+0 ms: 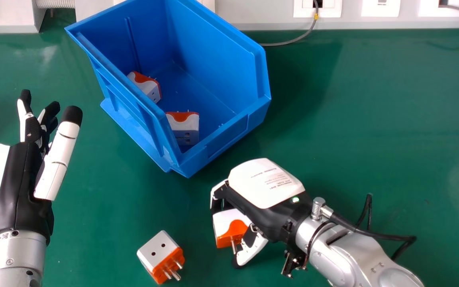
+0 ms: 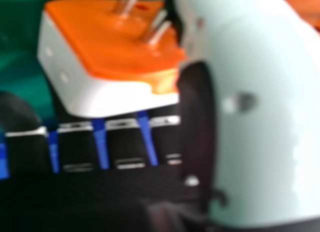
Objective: Pick all objects and put in blue box
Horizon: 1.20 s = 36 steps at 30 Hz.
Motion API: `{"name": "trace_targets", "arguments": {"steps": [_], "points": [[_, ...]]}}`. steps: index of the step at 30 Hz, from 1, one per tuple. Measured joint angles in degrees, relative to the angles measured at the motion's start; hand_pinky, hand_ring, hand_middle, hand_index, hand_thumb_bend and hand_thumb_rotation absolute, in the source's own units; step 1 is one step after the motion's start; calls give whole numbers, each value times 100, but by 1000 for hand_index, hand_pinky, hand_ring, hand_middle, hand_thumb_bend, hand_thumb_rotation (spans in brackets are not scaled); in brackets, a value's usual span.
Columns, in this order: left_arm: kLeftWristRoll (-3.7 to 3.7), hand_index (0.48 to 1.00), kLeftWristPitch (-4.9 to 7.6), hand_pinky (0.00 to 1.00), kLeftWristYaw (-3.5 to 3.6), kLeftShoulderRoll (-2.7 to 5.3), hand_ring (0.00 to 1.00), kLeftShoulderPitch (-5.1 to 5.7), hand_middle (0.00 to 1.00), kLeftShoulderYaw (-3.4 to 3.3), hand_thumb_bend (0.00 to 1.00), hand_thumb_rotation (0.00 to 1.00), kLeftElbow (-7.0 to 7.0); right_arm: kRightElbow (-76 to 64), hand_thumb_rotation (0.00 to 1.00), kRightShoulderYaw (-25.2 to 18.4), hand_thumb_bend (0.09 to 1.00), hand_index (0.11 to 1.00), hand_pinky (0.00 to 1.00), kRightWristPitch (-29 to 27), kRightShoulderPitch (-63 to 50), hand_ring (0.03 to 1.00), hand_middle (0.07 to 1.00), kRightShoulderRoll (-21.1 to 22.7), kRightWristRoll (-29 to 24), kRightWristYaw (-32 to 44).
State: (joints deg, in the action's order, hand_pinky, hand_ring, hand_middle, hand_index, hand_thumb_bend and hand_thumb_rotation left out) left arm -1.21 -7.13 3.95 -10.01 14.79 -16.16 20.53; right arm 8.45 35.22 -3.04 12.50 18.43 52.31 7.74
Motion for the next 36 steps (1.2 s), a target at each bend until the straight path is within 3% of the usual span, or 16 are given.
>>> {"name": "trace_targets", "arguments": {"steps": [6, 16, 35, 36], "points": [[2, 955, -24, 908, 3, 0, 973, 0, 958, -1, 719, 838, 20, -2, 2, -10, 519, 486, 88, 21, -3, 157, 475, 3, -11, 4], [5, 953, -100, 908, 2, -1, 973, 5, 958, 0, 726, 838, 58, -775, 0, -297, 520, 485, 77, 172, -613, 130, 471, 278, -191, 362], [8, 951, -110, 907, -2, -1, 973, -51, 958, 12, 720, 836, 62, -3383, 0, -1882, 513, 486, 76, 236, -1304, 123, 453, 808, -934, 1033], [8, 950, -110, 907, -2, -1, 973, -55, 958, 14, 719, 835, 62, -3425, 29, -1926, 508, 482, 75, 230, -1254, 121, 403, 818, -936, 1062]]}}
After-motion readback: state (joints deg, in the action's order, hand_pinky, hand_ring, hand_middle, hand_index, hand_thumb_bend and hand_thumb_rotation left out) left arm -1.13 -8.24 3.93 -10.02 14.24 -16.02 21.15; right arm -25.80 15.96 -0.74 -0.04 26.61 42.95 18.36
